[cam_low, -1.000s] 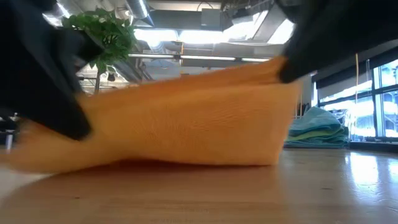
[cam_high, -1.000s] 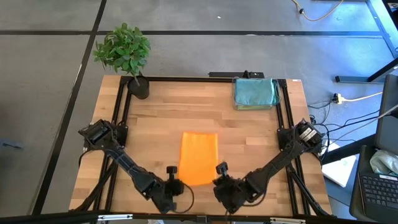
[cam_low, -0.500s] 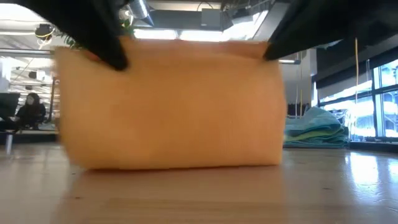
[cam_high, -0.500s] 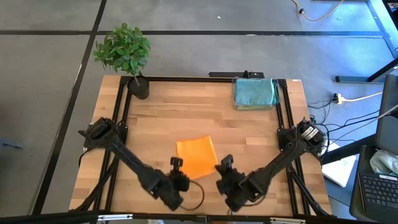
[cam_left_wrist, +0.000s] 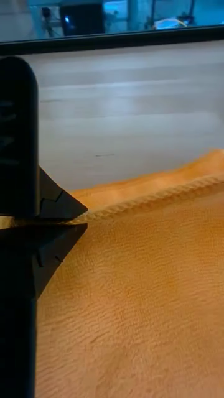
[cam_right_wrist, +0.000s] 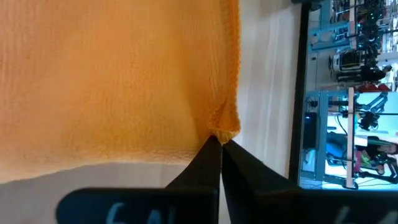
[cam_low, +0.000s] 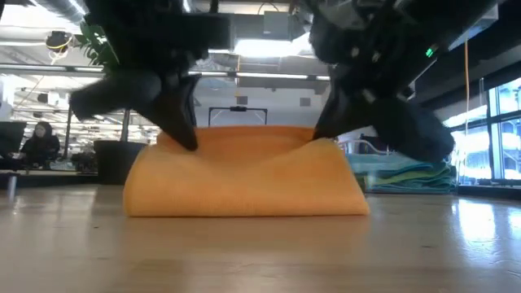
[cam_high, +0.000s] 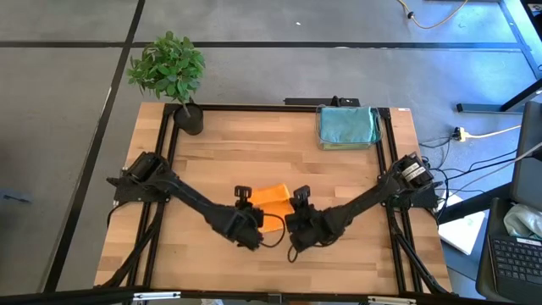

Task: Fold microfiber towels
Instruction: Fold the orange microfiber towel

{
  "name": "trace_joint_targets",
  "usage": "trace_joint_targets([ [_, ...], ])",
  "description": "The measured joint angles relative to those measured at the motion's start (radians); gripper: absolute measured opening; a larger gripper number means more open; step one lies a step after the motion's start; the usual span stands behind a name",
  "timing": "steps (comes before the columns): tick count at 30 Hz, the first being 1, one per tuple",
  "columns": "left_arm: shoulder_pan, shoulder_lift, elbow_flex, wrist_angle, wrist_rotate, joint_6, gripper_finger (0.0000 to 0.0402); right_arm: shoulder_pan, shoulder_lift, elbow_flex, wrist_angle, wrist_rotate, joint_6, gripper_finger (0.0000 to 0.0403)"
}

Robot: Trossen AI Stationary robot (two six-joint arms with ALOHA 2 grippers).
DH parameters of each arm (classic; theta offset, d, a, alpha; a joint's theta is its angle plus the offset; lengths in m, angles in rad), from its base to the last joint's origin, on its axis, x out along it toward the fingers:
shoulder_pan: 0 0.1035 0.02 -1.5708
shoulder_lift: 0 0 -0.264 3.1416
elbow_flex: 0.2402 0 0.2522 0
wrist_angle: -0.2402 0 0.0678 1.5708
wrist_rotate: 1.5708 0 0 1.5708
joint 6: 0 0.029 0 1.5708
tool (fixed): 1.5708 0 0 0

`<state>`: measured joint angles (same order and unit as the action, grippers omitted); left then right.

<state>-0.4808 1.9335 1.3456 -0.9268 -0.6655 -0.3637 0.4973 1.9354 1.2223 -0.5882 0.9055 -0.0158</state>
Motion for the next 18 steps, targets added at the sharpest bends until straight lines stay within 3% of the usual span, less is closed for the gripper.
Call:
trace_joint_targets([
  [18, 0.081, 0.0, -0.149, 0.136, 0.019, -0.026, 0.0001, -0.17, 0.0, -0.165, 0.372, -0.106, -0.198, 0.0009],
])
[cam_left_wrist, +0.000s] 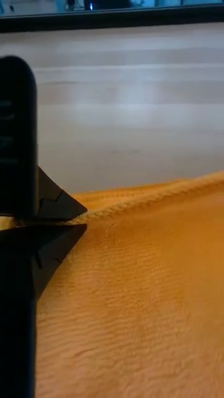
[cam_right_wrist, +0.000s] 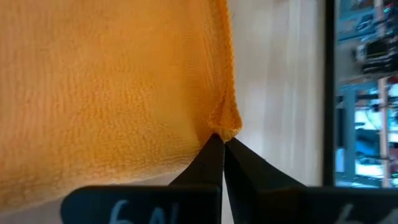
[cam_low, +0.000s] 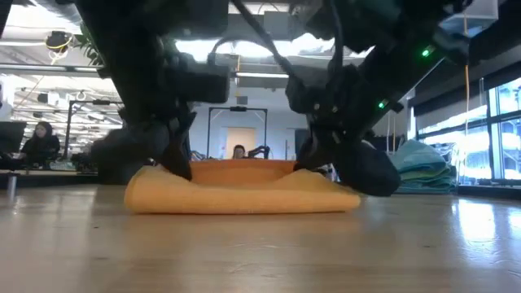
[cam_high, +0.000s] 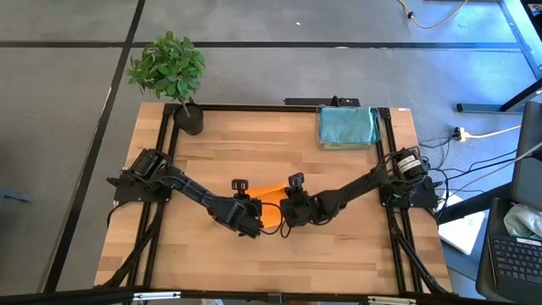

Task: Fold microfiber towels
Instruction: Fold the orange microfiber towel

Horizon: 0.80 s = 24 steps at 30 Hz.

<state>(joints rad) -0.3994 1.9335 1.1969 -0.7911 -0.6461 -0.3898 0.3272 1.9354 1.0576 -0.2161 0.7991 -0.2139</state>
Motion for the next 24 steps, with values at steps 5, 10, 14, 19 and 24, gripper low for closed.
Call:
trace_joint_targets([
  [5, 0.037, 0.0, -0.047, 0.043, 0.006, -0.001, 0.0022, -0.047, 0.0, -0.026, 0.018, -0.079, 0.032, 0.0009],
  [10, 0.044, 0.0, -0.055, 0.073, 0.009, -0.002, 0.0059, -0.075, 0.0, -0.034, 0.027, -0.136, 0.076, 0.0021],
  [14, 0.032, 0.0, -0.056, 0.067, -0.016, -0.003, 0.0085, -0.076, 0.0, -0.03, 0.027, -0.116, 0.072, 0.0059],
  [19, 0.014, 0.0, -0.054, 0.039, -0.039, -0.004, 0.0096, -0.053, 0.0, 0.001, 0.026, 0.079, 0.05, 0.0127],
  [24, -0.043, 0.0, 0.007, -0.164, -0.126, -0.076, 0.0093, -0.004, -0.048, 0.013, 0.012, 0.182, 0.037, 0.0178],
])
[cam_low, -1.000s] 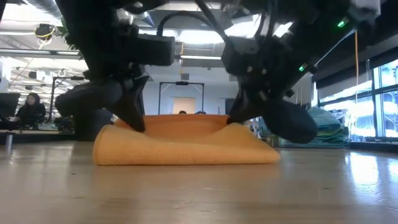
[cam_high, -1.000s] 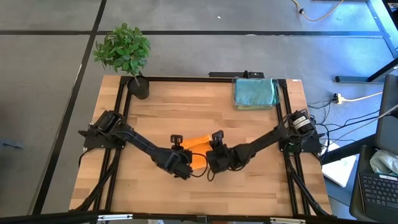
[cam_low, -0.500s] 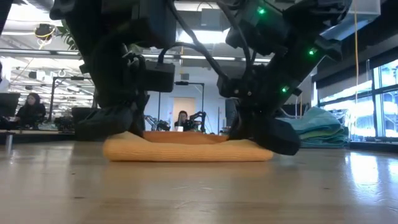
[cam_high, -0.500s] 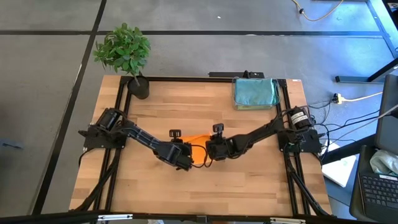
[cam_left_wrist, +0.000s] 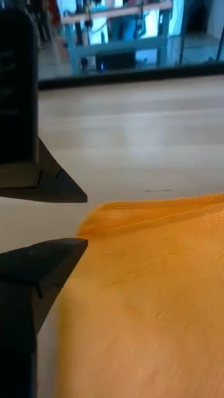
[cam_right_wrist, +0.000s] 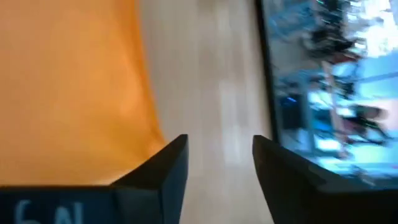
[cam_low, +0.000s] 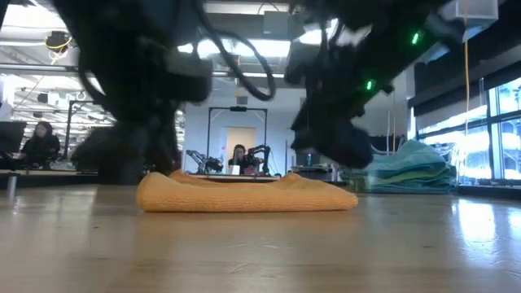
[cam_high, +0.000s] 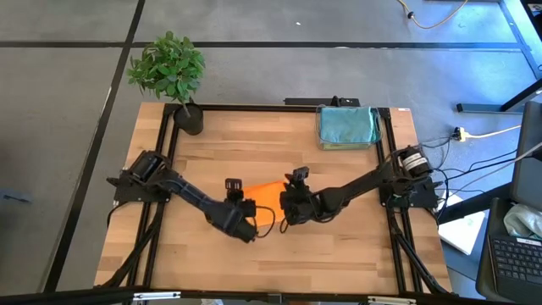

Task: Fold microfiber towels
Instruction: Fold the orange microfiber towel, then put the orange microfiber towel into the transparent bin

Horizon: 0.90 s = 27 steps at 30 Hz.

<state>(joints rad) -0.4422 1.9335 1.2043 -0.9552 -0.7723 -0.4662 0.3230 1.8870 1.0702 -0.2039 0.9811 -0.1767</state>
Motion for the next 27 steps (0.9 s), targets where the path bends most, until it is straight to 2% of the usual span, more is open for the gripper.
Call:
trace_joint_targets([
  [3, -0.043, 0.0, 0.04, -0.094, -0.009, -0.074, 0.0096, 0.037, -0.06, 0.001, -0.016, -0.135, 0.03, 0.0189],
  [5, -0.072, 0.0, 0.055, -0.115, -0.012, -0.106, 0.0096, 0.064, -0.098, 0.002, -0.02, -0.313, 0.064, 0.019],
  [8, -0.117, 0.0, 0.068, -0.105, -0.012, -0.117, 0.0094, 0.089, -0.125, 0.002, 0.007, -0.636, 0.135, 0.0191],
  [9, -0.13, 0.0, 0.073, -0.1, -0.012, -0.134, 0.0093, 0.096, -0.123, 0.003, 0.019, -0.695, 0.161, 0.0191],
  [11, -0.151, 0.0, 0.081, -0.086, -0.016, -0.17, 0.0093, 0.111, -0.105, 0.003, 0.015, -0.7, 0.191, 0.0191],
  [14, -0.18, 0.0, 0.089, -0.026, -0.048, -0.172, 0.0095, 0.127, -0.058, 0.002, -0.013, -0.592, 0.171, 0.0191],
  [18, -0.205, 0.0, 0.091, 0.138, -0.063, -0.081, 0.0093, 0.125, 0.018, 0.002, 0.006, -0.557, 0.116, 0.0191],
  [22, -0.201, 0.0, 0.091, 0.319, -0.026, 0.09, 0.0094, 0.116, 0.06, 0.002, 0.058, -0.524, 0.085, 0.0186],
  [27, -0.184, 0.0, 0.09, 0.36, -0.015, 0.122, 0.0092, 0.106, 0.065, 0.004, 0.195, -0.54, 0.081, 0.0172],
])
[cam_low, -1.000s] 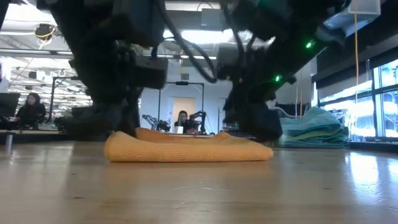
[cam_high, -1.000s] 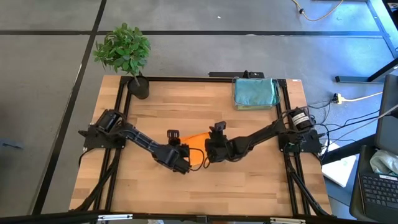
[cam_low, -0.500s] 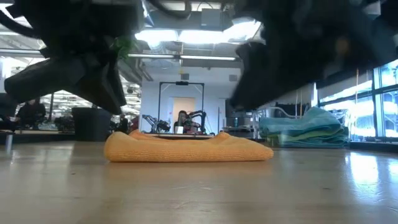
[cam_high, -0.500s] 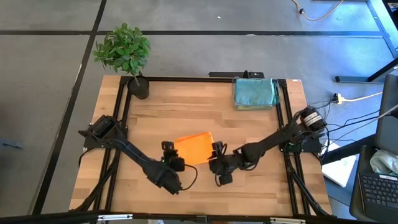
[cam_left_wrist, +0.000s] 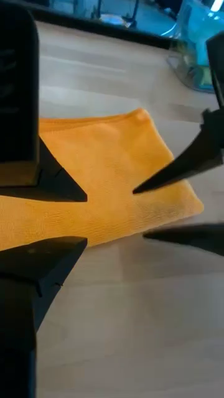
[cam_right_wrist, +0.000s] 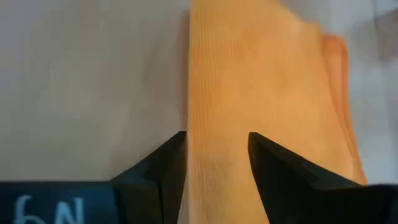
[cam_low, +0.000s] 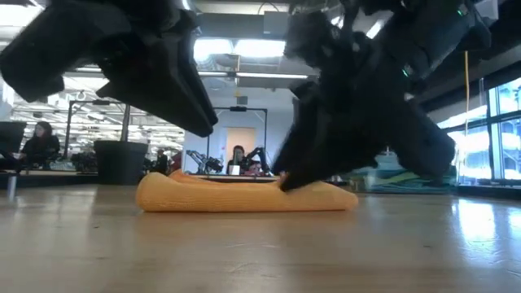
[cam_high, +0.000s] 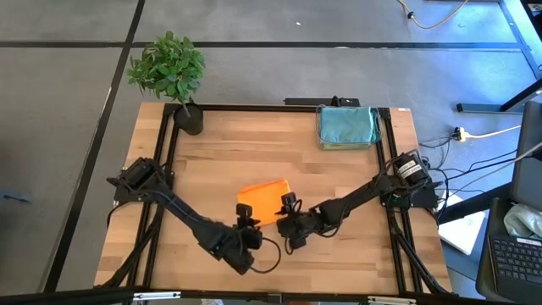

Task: Fold microfiber towels
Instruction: Put the orange microfiber towel into the transparent bin

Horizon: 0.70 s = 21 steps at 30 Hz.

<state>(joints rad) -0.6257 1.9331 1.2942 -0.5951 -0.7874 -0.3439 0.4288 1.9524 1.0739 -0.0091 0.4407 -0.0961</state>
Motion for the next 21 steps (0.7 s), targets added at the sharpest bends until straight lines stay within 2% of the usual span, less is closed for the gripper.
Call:
trace_joint_targets([
  [8, -0.022, 0.0, -0.001, -0.065, 0.023, -0.047, 0.0091, -0.028, 0.041, 0.012, -0.013, -0.042, 0.037, 0.0167],
  [21, -0.05, 0.0, -0.001, -0.109, 0.023, -0.097, 0.0091, -0.033, 0.134, 0.077, 0.07, -0.019, 0.039, 0.0168],
])
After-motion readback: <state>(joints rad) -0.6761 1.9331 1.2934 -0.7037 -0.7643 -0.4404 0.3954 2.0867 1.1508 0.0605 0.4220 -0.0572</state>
